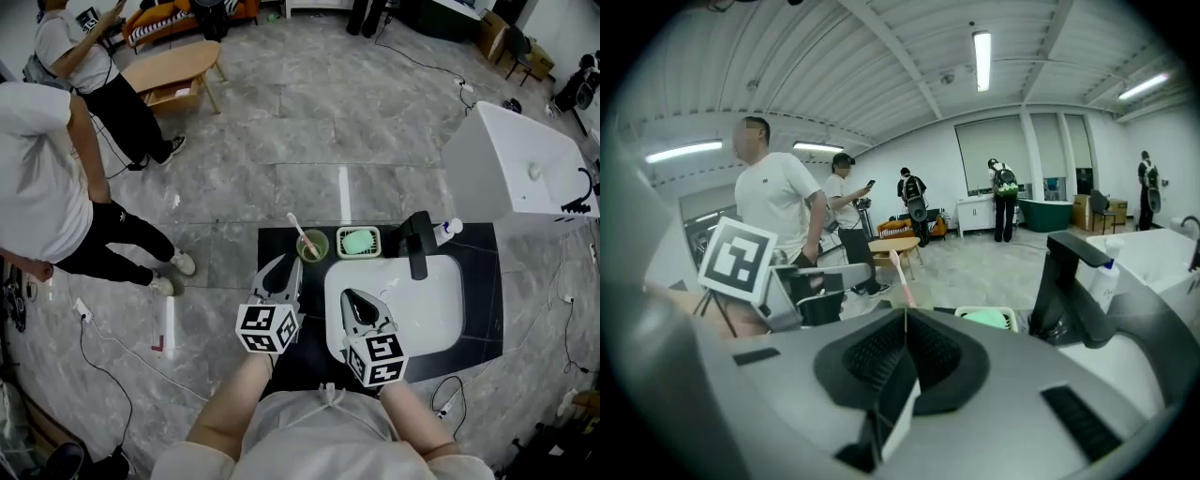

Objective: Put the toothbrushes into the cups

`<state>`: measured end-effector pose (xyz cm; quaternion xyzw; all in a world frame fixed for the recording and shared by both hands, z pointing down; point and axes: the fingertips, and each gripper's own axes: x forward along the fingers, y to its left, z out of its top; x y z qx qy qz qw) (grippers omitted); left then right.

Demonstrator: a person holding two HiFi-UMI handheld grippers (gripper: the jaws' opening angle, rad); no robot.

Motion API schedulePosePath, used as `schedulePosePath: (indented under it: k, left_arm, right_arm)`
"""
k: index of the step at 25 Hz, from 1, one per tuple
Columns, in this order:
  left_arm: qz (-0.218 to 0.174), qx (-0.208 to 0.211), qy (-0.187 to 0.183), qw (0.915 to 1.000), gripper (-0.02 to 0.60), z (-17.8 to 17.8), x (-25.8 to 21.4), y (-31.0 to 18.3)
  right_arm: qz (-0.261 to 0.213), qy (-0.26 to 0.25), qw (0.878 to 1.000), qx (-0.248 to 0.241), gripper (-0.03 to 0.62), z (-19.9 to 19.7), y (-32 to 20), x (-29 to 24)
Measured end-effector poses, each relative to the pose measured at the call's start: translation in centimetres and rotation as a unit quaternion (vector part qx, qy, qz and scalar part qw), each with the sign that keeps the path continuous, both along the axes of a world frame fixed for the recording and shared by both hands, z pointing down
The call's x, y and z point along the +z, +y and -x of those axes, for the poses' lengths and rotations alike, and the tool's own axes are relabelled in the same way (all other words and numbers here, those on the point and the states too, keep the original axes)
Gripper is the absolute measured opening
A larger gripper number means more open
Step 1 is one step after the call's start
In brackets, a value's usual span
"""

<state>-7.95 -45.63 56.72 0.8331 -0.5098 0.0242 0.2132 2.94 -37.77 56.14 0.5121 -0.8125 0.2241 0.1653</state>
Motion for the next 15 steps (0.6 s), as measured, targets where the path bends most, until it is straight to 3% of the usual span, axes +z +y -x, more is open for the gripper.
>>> schedulePosePath:
  k: [1,4,10,15]
  left_arm:
    - [-0.001,0.000,-0.002,1.0000,0.043,0.1,-0.5,0.7]
    - [0.000,0.012,-0.011,0.9999,0.024,-0.3,-1.8,2.7]
    - [-0.028,0.051,-0.031,0.9978,0.018,-3.0,-5.3,6.4]
    - [-0.054,0.054,-0.032,0.9966,0.019,-4.7,-7.7,9.0]
  right_arm:
    - [-0.005,0.002,1.000,0.001,0.028,0.0,0.0,-0.3]
    - [-0.022,0.004,1.000,0.004,0.028,0.1,-0.1,-1.6]
    - [-0.064,0.002,0.998,0.001,0.028,0.0,0.5,-4.1]
    - [-0.088,0.001,0.996,-0.022,0.026,-0.4,1.7,-5.6]
